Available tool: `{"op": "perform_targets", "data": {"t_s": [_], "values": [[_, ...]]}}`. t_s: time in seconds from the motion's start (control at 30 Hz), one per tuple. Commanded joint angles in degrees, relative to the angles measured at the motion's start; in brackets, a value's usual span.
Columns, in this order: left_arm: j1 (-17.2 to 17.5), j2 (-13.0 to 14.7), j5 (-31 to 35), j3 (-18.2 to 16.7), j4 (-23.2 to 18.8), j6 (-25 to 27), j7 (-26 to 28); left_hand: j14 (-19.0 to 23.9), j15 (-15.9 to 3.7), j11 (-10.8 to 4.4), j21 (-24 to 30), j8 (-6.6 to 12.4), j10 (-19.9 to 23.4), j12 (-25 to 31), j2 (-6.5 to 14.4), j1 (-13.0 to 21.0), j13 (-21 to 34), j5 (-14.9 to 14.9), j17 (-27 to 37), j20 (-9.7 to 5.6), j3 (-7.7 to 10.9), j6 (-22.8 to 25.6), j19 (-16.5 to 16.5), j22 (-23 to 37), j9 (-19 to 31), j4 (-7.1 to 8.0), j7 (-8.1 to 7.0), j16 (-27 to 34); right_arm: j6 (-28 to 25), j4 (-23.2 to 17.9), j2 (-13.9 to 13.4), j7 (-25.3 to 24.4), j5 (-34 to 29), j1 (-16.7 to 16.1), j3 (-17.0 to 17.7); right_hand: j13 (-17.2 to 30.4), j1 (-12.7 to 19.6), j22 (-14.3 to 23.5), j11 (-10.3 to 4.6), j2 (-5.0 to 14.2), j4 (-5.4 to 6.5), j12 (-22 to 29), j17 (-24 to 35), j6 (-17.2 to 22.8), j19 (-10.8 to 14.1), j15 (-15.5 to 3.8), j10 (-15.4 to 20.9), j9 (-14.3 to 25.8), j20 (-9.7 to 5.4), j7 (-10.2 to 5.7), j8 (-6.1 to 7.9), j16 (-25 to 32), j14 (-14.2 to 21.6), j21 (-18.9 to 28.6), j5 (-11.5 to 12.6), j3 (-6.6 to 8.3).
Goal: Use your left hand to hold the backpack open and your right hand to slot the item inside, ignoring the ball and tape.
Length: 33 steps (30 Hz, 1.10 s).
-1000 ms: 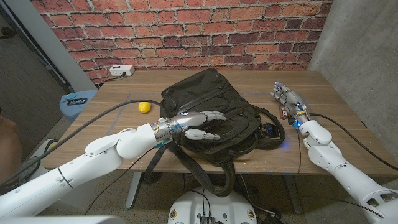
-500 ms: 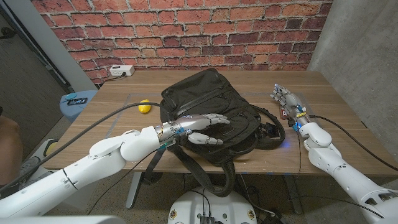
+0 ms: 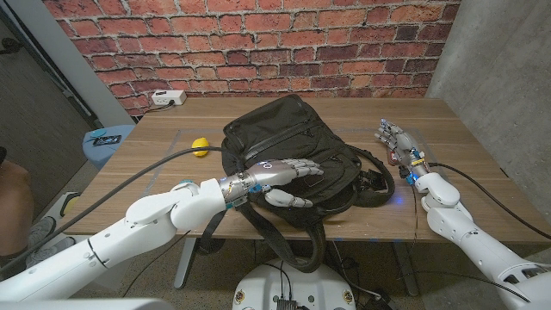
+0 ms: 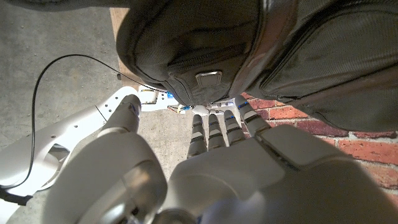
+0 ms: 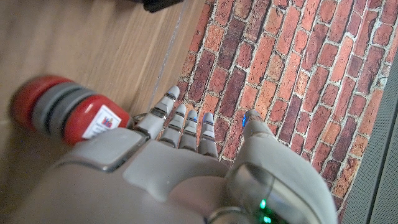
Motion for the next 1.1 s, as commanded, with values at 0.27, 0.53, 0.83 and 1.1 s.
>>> {"op": "perform_targets", "data": {"t_s": [0.27, 0.53, 0.83, 1.1], "values": [[5.78, 0.64, 11.10, -1.33, -3.25, 3.48, 7.67, 0.95, -0.22, 0.16, -0.34, 0.32, 0.83, 0.53, -0.81, 0.41, 0.34, -0.17, 0.33, 0.19, -0.36, 0.49, 1.03, 0.17, 0.36, 0.15, 0.15, 0.29, 1.02, 2.03, 0.64, 1.35, 0.25, 0.50, -0.21, 0.23, 0.61, 0.16, 0.13, -0.14, -0.35, -0.07, 0.23, -0.51, 0.17, 0.10, -0.09, 0.20, -0.29, -0.04, -0.12, -0.03, -0.49, 0.17, 0.27, -0.07], [4.81, 0.92, 12.98, -0.39, -3.08, 2.55, 7.17, 0.97, -0.12, 0.50, -0.49, 0.00, 0.43, 0.48, -1.08, 0.54, 0.57, -0.22, 0.39, 0.19, -0.57, -0.53, 1.20, 0.22, 0.43, 0.31, 1.10, 0.20, 1.97, 3.51, 1.39, 2.33, 1.03, 0.62, 0.03, 0.22, 0.61, 0.16, 0.24, -0.11, -0.35, -0.09, 0.23, -0.58, 0.15, 0.20, -0.23, 0.20, -0.19, -0.03, -0.12, -0.02, -0.54, 0.16, 0.28, -0.08], [3.79, 0.98, 17.00, 0.77, -3.30, 1.61, 7.89, 0.59, 0.02, 0.80, -0.68, -0.14, -0.01, 0.45, -1.28, 0.39, 0.84, -0.34, 0.45, 0.37, -0.88, -1.31, 1.20, 0.27, 0.54, 0.59, 1.48, 0.00, 2.74, 6.32, 2.40, 4.60, 2.18, 1.99, 0.28, 0.22, 0.62, 0.16, 0.26, -0.10, -0.36, -0.08, 0.22, -0.61, 0.13, 0.23, -0.27, 0.19, -0.18, -0.02, -0.11, -0.03, -0.61, 0.16, 0.29, -0.09], [2.07, 0.55, 14.52, 1.54, -4.44, 2.45, 0.99, -0.64, 0.66, 1.63, -1.02, -0.52, -1.79, 0.03, -1.34, -0.04, 1.28, -0.55, 0.54, 0.56, -1.40, -3.17, 1.01, 0.37, 0.71, 1.07, 1.81, -0.41, 1.91, 7.64, 2.28, 5.31, 2.23, 3.43, 0.24, 0.22, 0.64, 0.16, 0.37, -0.05, -0.37, -0.09, 0.22, -0.72, 0.12, 0.25, -0.38, 0.19, -0.19, -0.04, -0.13, -0.03, -0.65, 0.16, 0.30, -0.09]]}}
